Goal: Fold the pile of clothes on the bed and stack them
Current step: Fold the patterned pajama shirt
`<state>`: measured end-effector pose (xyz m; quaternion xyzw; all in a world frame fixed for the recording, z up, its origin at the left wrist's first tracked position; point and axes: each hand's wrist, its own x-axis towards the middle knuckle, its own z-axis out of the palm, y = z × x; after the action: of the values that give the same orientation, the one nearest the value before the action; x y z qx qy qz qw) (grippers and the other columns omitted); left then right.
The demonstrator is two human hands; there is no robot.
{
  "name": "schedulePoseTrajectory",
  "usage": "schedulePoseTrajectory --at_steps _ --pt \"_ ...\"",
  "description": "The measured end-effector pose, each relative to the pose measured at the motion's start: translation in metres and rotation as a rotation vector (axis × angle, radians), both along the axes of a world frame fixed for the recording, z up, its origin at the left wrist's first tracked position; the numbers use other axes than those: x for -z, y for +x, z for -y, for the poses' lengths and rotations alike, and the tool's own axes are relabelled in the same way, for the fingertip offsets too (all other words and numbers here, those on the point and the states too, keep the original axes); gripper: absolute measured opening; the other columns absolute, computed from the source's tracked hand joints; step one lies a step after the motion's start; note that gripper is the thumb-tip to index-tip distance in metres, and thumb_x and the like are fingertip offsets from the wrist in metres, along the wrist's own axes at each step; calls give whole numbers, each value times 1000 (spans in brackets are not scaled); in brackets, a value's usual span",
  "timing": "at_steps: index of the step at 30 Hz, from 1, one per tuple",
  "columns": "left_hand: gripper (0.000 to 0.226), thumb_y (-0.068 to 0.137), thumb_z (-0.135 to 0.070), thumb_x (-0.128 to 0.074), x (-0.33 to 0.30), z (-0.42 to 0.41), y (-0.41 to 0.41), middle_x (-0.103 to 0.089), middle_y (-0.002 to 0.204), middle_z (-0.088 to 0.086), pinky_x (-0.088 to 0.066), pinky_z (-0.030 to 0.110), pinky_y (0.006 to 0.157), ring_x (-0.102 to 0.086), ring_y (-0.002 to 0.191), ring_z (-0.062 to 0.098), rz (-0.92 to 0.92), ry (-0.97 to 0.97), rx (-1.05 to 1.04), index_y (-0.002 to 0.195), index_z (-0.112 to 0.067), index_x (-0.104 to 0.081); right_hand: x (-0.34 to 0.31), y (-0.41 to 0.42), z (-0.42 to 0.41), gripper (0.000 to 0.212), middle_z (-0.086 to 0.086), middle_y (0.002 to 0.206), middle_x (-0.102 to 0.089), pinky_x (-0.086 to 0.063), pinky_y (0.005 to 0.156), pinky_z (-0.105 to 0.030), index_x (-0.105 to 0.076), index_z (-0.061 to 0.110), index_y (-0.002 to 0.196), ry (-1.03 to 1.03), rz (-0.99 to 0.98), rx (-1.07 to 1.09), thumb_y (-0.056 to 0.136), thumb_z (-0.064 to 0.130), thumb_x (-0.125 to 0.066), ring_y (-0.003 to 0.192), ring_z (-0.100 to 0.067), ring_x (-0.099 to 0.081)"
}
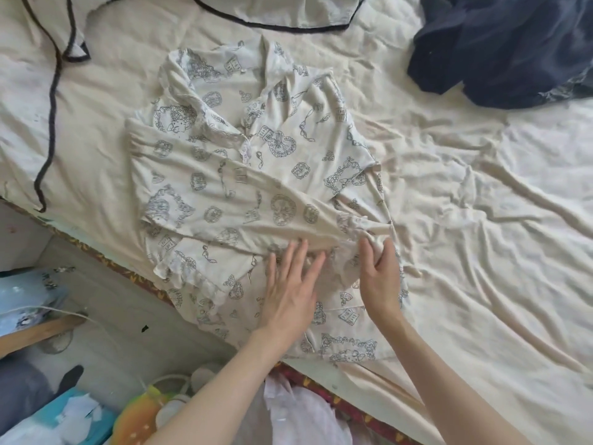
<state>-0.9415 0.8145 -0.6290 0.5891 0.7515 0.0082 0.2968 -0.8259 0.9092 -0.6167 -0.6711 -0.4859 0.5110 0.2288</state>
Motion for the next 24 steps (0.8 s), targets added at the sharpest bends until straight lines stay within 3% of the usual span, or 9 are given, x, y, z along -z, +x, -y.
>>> schedulePoseTrajectory --at_steps 3,6,8,11,13,16,18,20,24 --pt "79 97 -15 -41 1 2 9 25 154 1 21 38 112 23 143 21 34 -30 25 143 -37 20 5 17 -1 24 0 69 -45 -41 57 -38 -43 10 85 -54 81 48 98 30 -48 61 -13 -44" --pt "71 98 -17 -39 4 3 6 22 154 -3 16 37 113 20 144 20 78 -116 44 149 -33 7 19 25 -8 22 -9 82 -61 -49 66 -52 -50 7 104 -179 147 82 99 27 -46 67 -35 -58" --pt "64 98 -18 -40 5 3 1 11 158 -4 15 32 111 14 145 17 148 -123 23 151 -30 -5 28 25 -16 26 -11 90 -62 -49 67 -46 -51 4 116 -228 158 135 99 23 -45 70 -29 -57" --pt "54 99 -16 -39 6 6 -11 -7 159 -4 9 26 111 -1 146 12 193 -54 -55 149 -25 -21 37 23 -29 28 1 85 -54 -38 58 -27 -51 6 111 -267 137 192 98 30 -46 65 -13 -48" --pt "50 98 -12 -40 4 11 -22 -16 157 -2 6 25 111 -9 145 13 194 -4 -114 146 -23 -31 38 21 -32 35 6 78 -46 -34 57 -26 -48 9 111 -351 137 173 95 40 -48 64 -8 -43" --pt "49 96 -6 -43 4 24 -39 -23 155 3 1 29 114 -15 145 18 164 58 -132 142 -19 -39 39 16 -21 47 -2 81 -46 -36 57 -28 -48 1 122 -468 64 159 91 36 -57 62 -14 -41" --pt "53 98 -11 -40 4 36 -50 -9 158 -3 5 30 114 -2 146 16 93 33 -99 147 -24 -27 38 13 -7 56 -8 99 -49 -40 64 -32 -44 2 127 -499 55 160 87 36 -63 78 -18 -46" --pt "56 101 -20 -32 6 49 -58 11 156 -8 20 30 109 21 141 13 54 -41 -78 149 -33 -8 36 10 6 58 -9 107 -46 -39 65 -31 -40 7 126 -497 105 123 85 38 -66 89 -20 -46" --pt "60 101 -25 -27 8 64 -60 25 154 -3 32 26 100 36 135 18 21 -146 -28 144 -37 12 33 7 7 30 -7 92 -53 -41 68 -33 -49 5 112 -364 116 106 91 24 -59 79 -19 -51"
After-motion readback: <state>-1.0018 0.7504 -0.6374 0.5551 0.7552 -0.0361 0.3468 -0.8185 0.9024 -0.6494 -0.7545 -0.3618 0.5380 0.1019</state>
